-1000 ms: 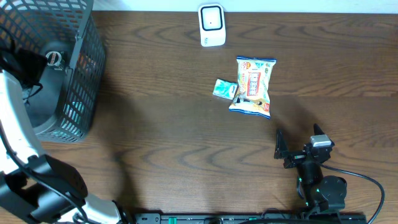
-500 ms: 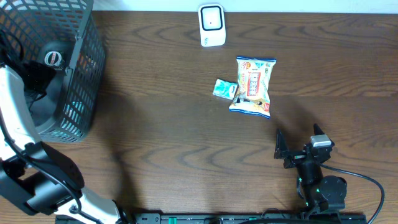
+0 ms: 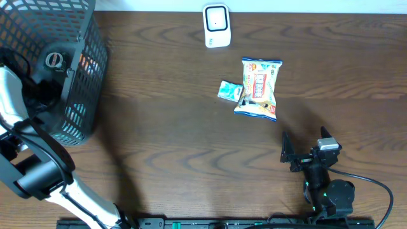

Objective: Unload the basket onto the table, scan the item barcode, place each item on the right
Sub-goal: 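Reach into the basket and grasp the green tissue packet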

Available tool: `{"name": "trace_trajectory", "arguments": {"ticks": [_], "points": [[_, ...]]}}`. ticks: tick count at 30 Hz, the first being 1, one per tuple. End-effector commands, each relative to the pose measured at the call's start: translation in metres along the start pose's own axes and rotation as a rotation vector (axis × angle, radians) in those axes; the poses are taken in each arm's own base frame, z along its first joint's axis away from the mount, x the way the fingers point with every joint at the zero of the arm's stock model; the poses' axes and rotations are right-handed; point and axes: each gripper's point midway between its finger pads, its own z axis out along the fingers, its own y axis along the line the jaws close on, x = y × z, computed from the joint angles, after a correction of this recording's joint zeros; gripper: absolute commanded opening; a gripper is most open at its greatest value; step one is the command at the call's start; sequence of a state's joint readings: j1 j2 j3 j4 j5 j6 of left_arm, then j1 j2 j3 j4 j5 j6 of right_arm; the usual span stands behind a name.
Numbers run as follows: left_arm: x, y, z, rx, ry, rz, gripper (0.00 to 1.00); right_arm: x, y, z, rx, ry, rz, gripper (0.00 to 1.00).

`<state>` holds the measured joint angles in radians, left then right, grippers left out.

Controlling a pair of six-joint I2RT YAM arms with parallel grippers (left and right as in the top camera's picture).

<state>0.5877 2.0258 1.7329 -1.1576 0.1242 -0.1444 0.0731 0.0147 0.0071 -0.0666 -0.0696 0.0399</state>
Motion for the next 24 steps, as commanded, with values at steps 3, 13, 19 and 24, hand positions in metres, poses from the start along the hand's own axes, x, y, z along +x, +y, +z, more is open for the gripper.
{"name": "trace_trajectory", "arguments": {"ticks": [3,13,19,24], "points": [[0.017,-0.008,0.025,0.058,0.12,0.187,0.94,0.0,-0.002,0.0,0.01,0.0,-0.011,0.99],[0.027,-0.001,0.063,0.033,0.237,0.202,0.79,0.001,-0.002,0.0,0.01,0.0,-0.011,0.99],[0.032,0.004,0.076,0.016,0.279,0.199,0.57,0.0,-0.002,0.0,0.01,0.0,-0.011,0.99],[0.029,0.003,0.08,0.016,0.27,0.199,0.25,0.0,-0.002,0.0,0.01,0.0,-0.011,0.99]]}}
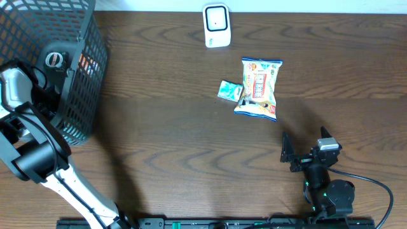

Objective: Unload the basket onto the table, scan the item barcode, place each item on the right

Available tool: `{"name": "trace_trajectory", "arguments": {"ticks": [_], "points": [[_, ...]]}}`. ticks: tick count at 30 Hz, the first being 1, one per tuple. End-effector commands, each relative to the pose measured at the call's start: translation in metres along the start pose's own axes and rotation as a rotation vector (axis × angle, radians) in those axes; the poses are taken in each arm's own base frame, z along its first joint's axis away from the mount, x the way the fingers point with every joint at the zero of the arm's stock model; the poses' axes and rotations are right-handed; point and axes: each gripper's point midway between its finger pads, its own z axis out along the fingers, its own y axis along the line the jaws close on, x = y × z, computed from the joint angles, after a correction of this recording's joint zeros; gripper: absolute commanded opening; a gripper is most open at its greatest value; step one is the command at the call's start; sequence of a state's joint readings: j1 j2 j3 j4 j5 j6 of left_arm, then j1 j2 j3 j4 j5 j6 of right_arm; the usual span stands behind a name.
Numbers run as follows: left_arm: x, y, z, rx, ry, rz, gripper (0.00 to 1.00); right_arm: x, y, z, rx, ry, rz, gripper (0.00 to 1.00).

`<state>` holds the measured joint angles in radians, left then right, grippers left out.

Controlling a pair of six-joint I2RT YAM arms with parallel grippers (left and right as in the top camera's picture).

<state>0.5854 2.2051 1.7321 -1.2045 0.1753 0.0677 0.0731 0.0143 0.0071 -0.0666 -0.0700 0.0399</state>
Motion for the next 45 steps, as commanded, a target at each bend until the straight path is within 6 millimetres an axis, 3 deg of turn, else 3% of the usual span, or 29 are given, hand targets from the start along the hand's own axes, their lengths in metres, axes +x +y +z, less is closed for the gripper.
{"name": "trace_trajectory", "arguments": {"ticks": [1,3,6,10,16,21,26,30,34,37,41,45], "points": [[-0.001,0.003,0.017,-0.007,0.032,0.005,0.19,0.001,-0.002,0.0,0.01,0.0,-0.011,0.99],[-0.004,0.003,0.016,-0.008,0.02,-0.021,0.08,0.001,-0.002,0.0,0.01,0.0,-0.011,0.99],[-0.011,0.002,0.005,-0.006,-0.012,-0.075,0.08,0.001,-0.002,0.0,0.01,0.0,-0.011,0.99],[-0.026,-0.006,-0.032,0.02,-0.099,-0.147,0.08,0.001,-0.002,0.0,0.01,0.0,-0.011,0.99],[-0.045,-0.048,-0.14,0.211,-0.358,-0.076,0.07,0.001,-0.002,0.0,0.01,0.0,-0.011,0.99],[-0.04,-0.065,-0.242,0.279,-0.658,-0.054,0.07,0.001,-0.002,0.0,0.01,0.0,-0.011,0.99],[-0.005,-0.077,-0.34,0.34,-0.955,-0.044,0.07,0.001,-0.002,0.0,0.01,0.0,-0.011,0.99],[0.043,-0.085,-0.406,0.373,-1.162,0.003,0.07,0.001,-0.002,0.0,0.01,0.0,-0.011,0.99],[0.086,-0.105,-0.431,0.433,-1.222,0.058,0.07,0.001,-0.002,0.0,0.01,0.0,-0.011,0.99],[0.112,-0.141,-0.433,0.537,-1.189,0.183,0.07,0.001,-0.002,0.0,0.01,0.0,-0.011,0.99],[0.143,-0.205,-0.422,0.704,-1.066,0.402,0.07,0.001,-0.002,0.0,0.01,0.0,-0.011,0.99],[0.159,-0.263,-0.391,0.716,-0.968,0.622,0.07,0.001,-0.002,0.0,0.01,0.0,-0.011,0.99]]}}
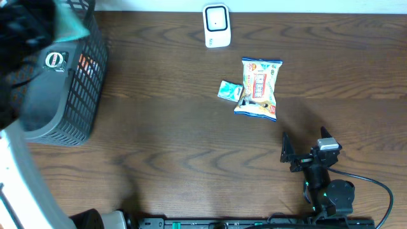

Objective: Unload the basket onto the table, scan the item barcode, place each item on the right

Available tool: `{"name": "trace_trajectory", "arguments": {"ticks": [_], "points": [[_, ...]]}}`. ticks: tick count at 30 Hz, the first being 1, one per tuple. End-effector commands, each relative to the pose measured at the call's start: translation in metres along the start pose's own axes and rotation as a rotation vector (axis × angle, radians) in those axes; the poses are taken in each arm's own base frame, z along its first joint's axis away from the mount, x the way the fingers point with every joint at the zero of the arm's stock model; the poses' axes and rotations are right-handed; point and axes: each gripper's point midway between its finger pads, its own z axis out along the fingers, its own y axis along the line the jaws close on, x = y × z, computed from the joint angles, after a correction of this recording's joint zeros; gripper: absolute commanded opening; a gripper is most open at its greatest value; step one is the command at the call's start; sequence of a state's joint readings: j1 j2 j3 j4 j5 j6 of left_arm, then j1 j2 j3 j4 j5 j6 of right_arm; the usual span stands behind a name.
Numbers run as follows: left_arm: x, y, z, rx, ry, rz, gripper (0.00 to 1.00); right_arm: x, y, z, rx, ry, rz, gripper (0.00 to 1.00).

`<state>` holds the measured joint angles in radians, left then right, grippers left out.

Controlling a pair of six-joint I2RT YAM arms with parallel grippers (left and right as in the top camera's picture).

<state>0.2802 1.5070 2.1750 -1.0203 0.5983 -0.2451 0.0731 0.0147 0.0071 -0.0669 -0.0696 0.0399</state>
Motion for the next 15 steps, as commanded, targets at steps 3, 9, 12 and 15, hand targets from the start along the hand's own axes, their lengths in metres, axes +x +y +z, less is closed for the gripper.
{"name": "trace_trajectory", "arguments": {"ticks": [3,9,12,15], "points": [[0.056,-0.052,0.059,0.176,0.212,0.129,0.07,0.0,-0.002,0.0,0.01,0.0,-0.011,0.99],[0.133,-0.061,0.13,0.139,0.471,0.134,0.07,0.0,-0.002,0.0,0.01,-0.001,-0.011,0.99],[0.176,-0.061,0.162,0.121,0.607,0.132,0.07,0.0,-0.002,0.0,0.01,-0.001,-0.011,0.99],[0.224,-0.059,0.192,0.107,0.745,0.13,0.07,0.0,-0.002,0.0,0.01,-0.001,-0.011,0.99]]}}
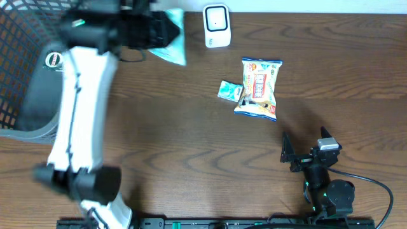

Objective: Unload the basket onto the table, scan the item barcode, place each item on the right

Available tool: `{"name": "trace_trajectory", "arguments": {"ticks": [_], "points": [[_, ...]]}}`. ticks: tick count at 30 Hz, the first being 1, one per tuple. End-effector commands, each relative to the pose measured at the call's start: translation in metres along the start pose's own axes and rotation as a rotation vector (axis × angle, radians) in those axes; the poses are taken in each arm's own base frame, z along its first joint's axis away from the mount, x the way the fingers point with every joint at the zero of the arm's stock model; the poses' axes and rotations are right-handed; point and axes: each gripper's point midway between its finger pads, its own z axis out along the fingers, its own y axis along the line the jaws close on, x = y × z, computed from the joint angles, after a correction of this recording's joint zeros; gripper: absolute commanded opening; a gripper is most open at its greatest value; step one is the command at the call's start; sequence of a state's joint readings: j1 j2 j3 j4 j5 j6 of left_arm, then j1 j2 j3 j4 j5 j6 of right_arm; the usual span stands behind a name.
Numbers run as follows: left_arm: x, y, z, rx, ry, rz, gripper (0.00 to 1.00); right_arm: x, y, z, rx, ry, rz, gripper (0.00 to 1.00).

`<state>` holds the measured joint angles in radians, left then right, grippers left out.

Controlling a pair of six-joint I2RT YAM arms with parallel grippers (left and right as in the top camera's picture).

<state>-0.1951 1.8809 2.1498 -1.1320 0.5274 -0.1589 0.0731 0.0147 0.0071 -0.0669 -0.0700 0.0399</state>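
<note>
In the overhead view my left gripper (164,30) is held high near the table's far edge, shut on a pale teal packet (174,42) that is blurred. The packet hangs just left of the white barcode scanner (216,25), which stands at the far middle. A yellow snack bag (257,89) and a small teal packet (227,90) lie side by side right of centre. My right gripper (288,156) rests open near the front right, holding nothing.
A dark mesh basket (25,70) fills the far left corner, partly hidden under my left arm (79,127). A round black-and-white item (53,60) shows inside it. The right arm's base and cable (331,194) sit at the front edge.
My left gripper was over the basket's far left corner with the teal packet. It is now to the right, outside the basket and beside the scanner, still holding the packet.
My left gripper was down inside the basket at the first two moments. Then it was raised over the basket's corner with a teal packet in it. Now it holds the packet next to the scanner. The right arm has stayed still throughout.
</note>
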Motion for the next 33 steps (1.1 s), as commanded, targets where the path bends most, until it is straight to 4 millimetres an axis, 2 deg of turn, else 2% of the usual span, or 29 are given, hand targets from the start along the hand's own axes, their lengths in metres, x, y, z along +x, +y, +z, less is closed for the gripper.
{"name": "trace_trajectory", "arguments": {"ticks": [1,6,12,17,21,26,28,31,33], "points": [[0.021,0.009,0.054,-0.037,0.132,0.002,0.08,0.0,-0.002,0.0,0.01,-0.001,-0.011,0.99],[0.048,0.04,0.115,-0.169,0.263,-0.001,0.07,0.0,-0.002,0.0,0.01,-0.001,-0.011,0.99],[0.079,0.054,0.175,-0.189,0.386,-0.004,0.07,0.0,-0.002,0.0,0.01,-0.001,-0.011,0.99],[0.105,0.062,0.213,-0.198,0.464,-0.002,0.07,0.0,-0.002,0.0,0.01,-0.001,-0.011,0.99],[0.115,0.066,0.232,-0.208,0.485,0.011,0.08,0.0,-0.002,0.0,0.01,-0.001,-0.011,0.99],[0.112,0.059,0.245,-0.194,0.455,0.037,0.29,0.0,-0.002,0.0,0.01,-0.001,-0.011,0.99],[0.112,0.055,0.246,-0.19,0.451,0.044,0.41,0.0,-0.002,0.0,0.01,0.0,-0.011,0.99],[0.11,0.05,0.244,-0.186,0.446,0.049,0.69,0.0,-0.002,0.0,0.01,0.0,-0.011,0.99],[0.104,0.047,0.238,-0.185,0.437,0.05,0.73,0.0,-0.002,0.0,0.01,-0.001,-0.011,0.99]]}}
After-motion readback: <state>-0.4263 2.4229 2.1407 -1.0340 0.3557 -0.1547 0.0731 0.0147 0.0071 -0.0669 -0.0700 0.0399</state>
